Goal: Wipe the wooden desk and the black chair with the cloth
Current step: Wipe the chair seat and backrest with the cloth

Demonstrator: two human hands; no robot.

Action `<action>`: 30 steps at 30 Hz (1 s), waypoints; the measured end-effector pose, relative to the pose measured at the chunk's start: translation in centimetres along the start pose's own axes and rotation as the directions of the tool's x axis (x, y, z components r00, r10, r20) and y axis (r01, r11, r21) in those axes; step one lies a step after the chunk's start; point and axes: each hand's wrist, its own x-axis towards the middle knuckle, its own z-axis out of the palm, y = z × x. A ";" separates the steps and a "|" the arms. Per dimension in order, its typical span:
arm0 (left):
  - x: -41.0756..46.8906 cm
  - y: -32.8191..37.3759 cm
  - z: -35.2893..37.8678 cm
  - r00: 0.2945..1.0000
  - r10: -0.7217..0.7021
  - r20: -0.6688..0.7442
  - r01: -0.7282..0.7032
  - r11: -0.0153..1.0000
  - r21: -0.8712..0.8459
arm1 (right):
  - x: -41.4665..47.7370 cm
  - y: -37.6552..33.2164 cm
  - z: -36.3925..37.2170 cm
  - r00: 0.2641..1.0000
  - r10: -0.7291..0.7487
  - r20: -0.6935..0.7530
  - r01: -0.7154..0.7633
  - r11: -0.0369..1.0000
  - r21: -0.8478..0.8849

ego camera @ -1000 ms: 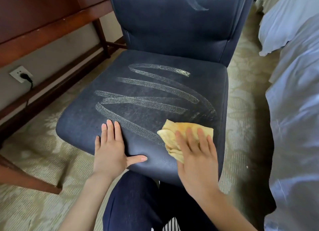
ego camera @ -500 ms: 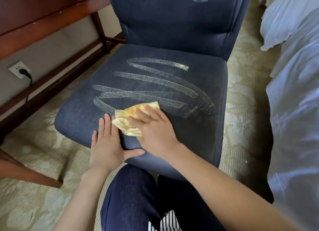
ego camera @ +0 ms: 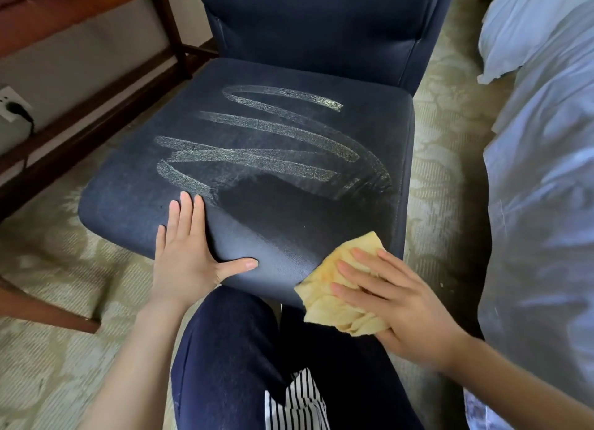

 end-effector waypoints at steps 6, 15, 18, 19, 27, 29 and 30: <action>-0.2 0.5 0.0 1.000 0.010 -0.009 -0.010 1.000 0.013 | 3.9 1.6 -0.9 0.984 -0.165 0.064 0.167 0.986 -0.024; 0.2 -0.4 -0.4 0.998 0.069 0.014 -0.068 0.996 -0.059 | 15.2 1.3 -0.4 0.909 -0.326 0.259 0.298 0.944 0.142; 0.1 -2.0 -1.4 0.998 0.060 -0.006 -0.059 0.944 -0.326 | 18.2 0.2 0.3 0.901 -0.357 0.246 0.315 0.929 0.195; -0.1 -2.6 -1.6 0.999 0.016 -0.039 -0.031 0.912 -0.408 | 19.0 -0.2 0.6 0.909 -0.349 0.228 0.307 0.930 0.202; -2.0 -3.8 0.3 0.986 -0.152 -0.069 0.099 0.865 -0.492 | 22.5 -4.2 3.6 0.965 -0.234 0.117 0.233 0.972 0.026; -2.0 -3.7 0.5 0.985 -0.153 -0.077 0.096 0.867 -0.488 | 21.4 -4.2 3.5 0.957 -0.260 0.128 0.258 0.966 0.037; -2.0 -3.7 0.5 0.985 -0.155 -0.079 0.099 0.871 -0.481 | 20.6 -4.0 3.3 0.951 -0.276 0.137 0.272 0.961 0.049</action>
